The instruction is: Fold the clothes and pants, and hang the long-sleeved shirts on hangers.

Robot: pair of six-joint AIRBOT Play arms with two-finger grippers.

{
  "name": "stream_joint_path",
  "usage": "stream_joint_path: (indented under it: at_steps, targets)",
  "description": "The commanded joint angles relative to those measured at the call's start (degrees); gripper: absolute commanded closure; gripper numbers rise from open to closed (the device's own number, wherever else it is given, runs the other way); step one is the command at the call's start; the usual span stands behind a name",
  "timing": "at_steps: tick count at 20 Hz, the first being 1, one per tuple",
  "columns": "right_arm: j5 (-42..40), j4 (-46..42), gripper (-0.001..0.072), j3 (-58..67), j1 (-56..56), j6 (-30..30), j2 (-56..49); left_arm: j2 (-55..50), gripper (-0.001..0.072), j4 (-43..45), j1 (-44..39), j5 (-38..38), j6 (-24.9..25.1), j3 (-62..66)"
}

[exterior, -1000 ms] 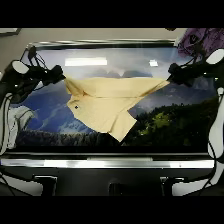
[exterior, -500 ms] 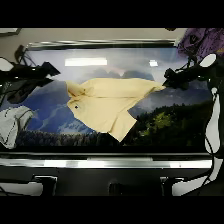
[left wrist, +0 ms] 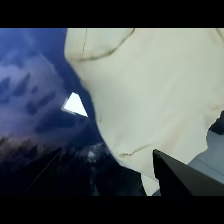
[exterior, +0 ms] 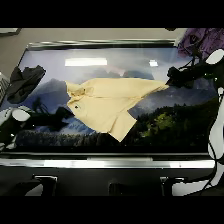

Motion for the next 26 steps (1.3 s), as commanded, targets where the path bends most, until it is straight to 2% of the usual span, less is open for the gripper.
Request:
stream_joint_path:
  at_steps: [1,3,6,9,14,17,18,19,22,23,26]
  targets:
    - [1.5,-0.5,0.0683,0.0,0.1,0.0,0.2,0.2,0.0062,-8.3,-9.0,10.4,1.4,-9.0]
    - [2.1,-0.5,0.0683,0.0,0.1,0.0,0.2,-2.0,0.0061,-11.3,-13.2,13.1,2.0,-9.0]
    - [2.5,-0.5,0.0683,0.0,0.1,0.0,0.2,-6.1,0.0062,-19.0,-17.6,16.7,6.9,-8.4]
    - [2.9,-0.5,0.0683,0.0,0.1,0.0,0.2,-11.1,0.0062,-24.2,-20.0,17.3,11.7,-4.8]
    - [4.0,-0.6,0.0683,0.0,0.1,0.0,0.2,-20.1,0.0071,-24.2,-20.5,14.1,11.6,4.0]
    - [4.0,-0.7,0.0683,0.0,0.1,0.0,0.2,-24.2,0.0112,-24.2,-20.5,9.9,11.6,8.1]
    - [4.0,-0.7,0.0683,0.0,0.1,0.1,0.2,-24.7,0.0368,-24.2,-20.5,8.8,11.9,9.1]
    - [4.2,-0.7,0.0683,0.0,0.1,0.2,0.3,-24.5,0.0699,-24.2,-20.3,8.0,13.9,10.0]
    - [3.0,-0.7,0.0684,0.0,0.1,0.1,1.7,-23.1,0.0695,-23.9,-17.3,3.3,19.2,15.8]
    - [1.2,-0.7,0.0684,0.1,0.1,-0.6,3.1,-22.0,0.0696,-21.6,-15.3,1.9,18.8,18.9]
    - [-7.8,-0.7,0.0685,0.8,0.1,-1.5,9.0,-18.2,0.0697,-6.3,-7.2,-6.0,12.2,36.0]
